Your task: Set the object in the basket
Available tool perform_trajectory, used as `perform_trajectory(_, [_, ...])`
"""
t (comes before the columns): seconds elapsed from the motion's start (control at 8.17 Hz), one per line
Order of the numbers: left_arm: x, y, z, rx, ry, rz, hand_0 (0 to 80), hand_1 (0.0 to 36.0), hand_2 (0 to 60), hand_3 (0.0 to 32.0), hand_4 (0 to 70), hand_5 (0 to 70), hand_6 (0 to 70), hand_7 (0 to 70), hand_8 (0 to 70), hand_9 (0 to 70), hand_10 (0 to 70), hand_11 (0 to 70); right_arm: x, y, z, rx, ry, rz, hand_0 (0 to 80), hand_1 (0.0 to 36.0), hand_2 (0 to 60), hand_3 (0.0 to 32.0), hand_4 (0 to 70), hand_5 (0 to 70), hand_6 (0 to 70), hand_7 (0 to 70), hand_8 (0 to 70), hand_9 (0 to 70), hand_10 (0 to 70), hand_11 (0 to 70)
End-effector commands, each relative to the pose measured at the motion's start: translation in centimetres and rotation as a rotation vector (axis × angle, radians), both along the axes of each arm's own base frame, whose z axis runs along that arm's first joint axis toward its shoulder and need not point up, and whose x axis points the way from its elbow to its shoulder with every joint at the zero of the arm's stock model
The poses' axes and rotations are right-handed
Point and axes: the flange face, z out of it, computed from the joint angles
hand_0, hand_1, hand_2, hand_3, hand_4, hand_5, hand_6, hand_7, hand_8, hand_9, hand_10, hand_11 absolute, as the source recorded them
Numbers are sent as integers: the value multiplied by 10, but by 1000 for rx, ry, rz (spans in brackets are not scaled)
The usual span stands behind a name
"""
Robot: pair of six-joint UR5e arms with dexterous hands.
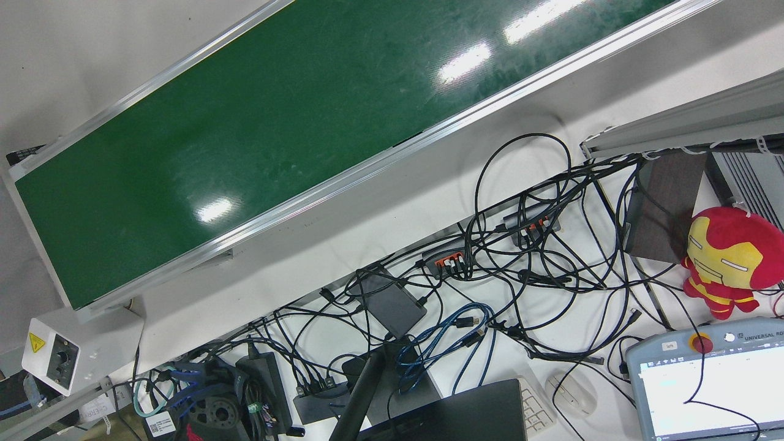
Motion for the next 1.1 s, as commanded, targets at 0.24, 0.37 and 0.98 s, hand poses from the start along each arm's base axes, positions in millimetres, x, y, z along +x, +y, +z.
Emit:
perform_trajectory(0.24, [-2, 13, 19, -15, -4, 2, 531, 57, 0, 0, 99, 106, 0, 0, 1, 7, 22, 46, 0, 0, 1, -1, 0, 1, 0, 0, 0, 0, 0, 0, 0, 0, 0, 0, 0, 0])
perform_trajectory(0.37, [3, 12, 12, -2, -9, 7, 531, 55, 0, 0, 105, 115, 0, 0, 1, 8, 20, 43, 0, 0, 1, -1, 0, 1, 0, 0, 0, 0, 0, 0, 0, 0, 0, 0, 0, 0])
perform_trajectory(0.98, [117, 26, -18, 11, -30, 128, 561, 87, 0, 0, 95, 98, 0, 0, 17, 26, 31, 63, 0, 0, 0, 0, 0, 1, 0, 0, 0, 0, 0, 0, 0, 0, 0, 0, 0, 0])
